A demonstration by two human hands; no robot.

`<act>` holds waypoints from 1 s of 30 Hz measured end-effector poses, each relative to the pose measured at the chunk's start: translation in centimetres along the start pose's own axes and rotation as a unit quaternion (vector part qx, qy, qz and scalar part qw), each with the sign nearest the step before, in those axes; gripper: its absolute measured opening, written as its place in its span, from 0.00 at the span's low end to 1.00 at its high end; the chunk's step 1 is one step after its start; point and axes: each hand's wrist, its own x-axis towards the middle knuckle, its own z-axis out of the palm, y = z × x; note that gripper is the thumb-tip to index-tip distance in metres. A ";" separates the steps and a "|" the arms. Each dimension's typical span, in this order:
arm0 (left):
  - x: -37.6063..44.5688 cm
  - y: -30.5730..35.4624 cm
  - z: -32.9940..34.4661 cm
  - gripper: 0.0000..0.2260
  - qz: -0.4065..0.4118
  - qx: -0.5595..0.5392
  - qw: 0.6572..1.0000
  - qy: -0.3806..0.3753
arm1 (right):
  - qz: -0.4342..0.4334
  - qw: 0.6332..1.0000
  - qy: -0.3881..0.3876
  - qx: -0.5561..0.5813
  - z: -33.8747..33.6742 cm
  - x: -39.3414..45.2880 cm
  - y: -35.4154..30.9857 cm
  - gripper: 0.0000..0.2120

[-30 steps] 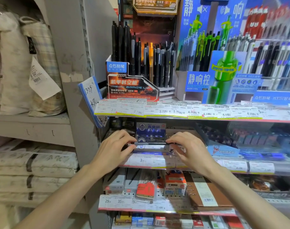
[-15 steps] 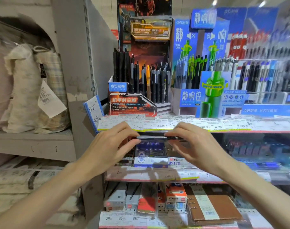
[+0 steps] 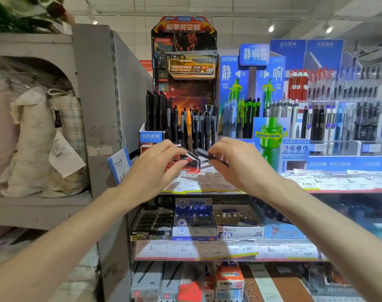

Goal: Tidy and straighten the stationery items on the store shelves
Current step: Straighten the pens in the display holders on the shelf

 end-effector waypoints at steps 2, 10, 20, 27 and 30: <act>0.2 -0.4 0.7 0.15 -0.019 0.043 0.999 -0.013 | 0.047 0.998 0.032 0.028 0.3 0.7 0.5 0.06; 0.9 -1.3 2.7 0.19 -0.039 0.061 0.997 -0.037 | 0.197 0.944 0.154 0.214 3.0 5.1 0.1 0.10; 1.2 -1.4 3.2 0.21 -0.042 0.035 0.998 -0.027 | 0.269 0.911 0.145 0.276 4.3 8.4 0.3 0.13; 1.3 -1.4 3.3 0.22 -0.051 0.020 0.998 -0.021 | 0.293 0.914 0.093 0.264 5.4 8.1 0.5 0.07; 1.3 -1.5 3.4 0.22 -0.054 0.010 0.998 -0.015 | 0.292 0.922 0.073 0.243 5.5 8.1 0.8 0.07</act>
